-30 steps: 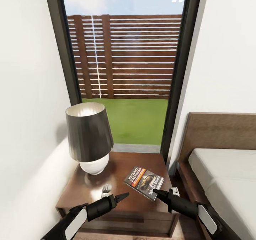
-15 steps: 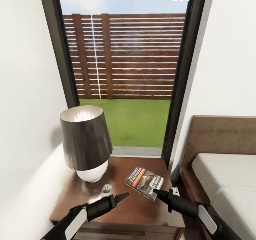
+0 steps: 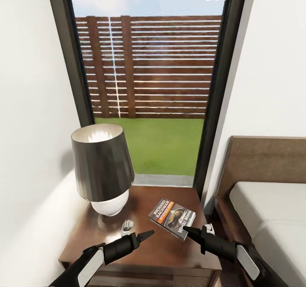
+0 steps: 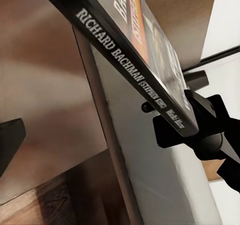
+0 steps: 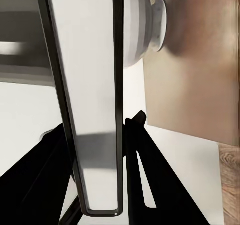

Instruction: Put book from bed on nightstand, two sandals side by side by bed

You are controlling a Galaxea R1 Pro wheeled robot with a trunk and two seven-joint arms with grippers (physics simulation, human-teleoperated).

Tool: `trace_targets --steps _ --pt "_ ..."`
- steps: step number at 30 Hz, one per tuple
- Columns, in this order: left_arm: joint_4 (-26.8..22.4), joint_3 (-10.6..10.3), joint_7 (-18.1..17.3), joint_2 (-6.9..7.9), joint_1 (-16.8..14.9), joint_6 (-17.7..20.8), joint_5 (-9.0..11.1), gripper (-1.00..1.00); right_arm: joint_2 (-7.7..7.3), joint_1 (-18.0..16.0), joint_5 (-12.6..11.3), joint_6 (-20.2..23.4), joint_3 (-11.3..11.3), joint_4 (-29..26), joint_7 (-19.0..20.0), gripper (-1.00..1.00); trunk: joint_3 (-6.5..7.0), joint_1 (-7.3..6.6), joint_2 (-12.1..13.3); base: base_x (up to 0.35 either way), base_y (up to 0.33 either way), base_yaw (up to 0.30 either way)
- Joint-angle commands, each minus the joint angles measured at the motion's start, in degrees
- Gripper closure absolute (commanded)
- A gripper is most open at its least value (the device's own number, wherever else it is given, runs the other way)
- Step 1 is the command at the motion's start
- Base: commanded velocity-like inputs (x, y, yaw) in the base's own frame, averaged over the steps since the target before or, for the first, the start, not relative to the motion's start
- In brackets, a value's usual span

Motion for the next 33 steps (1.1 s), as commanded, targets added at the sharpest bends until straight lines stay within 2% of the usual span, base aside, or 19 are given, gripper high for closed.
trace_targets --steps 1,31,33 --pt "-0.04 -0.23 0.02 0.06 -0.05 0.49 0.61 -1.00 -0.01 -0.04 -0.17 0.29 -0.02 0.03 0.16 1.00 -0.24 0.21 -0.44 0.000 0.000 0.000" --pt "-0.02 -0.23 0.02 0.06 -0.05 0.49 0.61 -1.00 -0.01 -0.04 -0.17 0.29 -0.02 0.04 0.17 1.00 -5.62 6.80 -12.47 0.000 0.000 0.000" --pt "-0.02 -0.23 0.02 0.06 -0.05 0.49 0.61 -1.00 -0.01 -0.04 -0.17 0.29 -0.02 0.02 0.17 1.00 -6.07 6.85 -12.50 0.000 0.000 0.000"
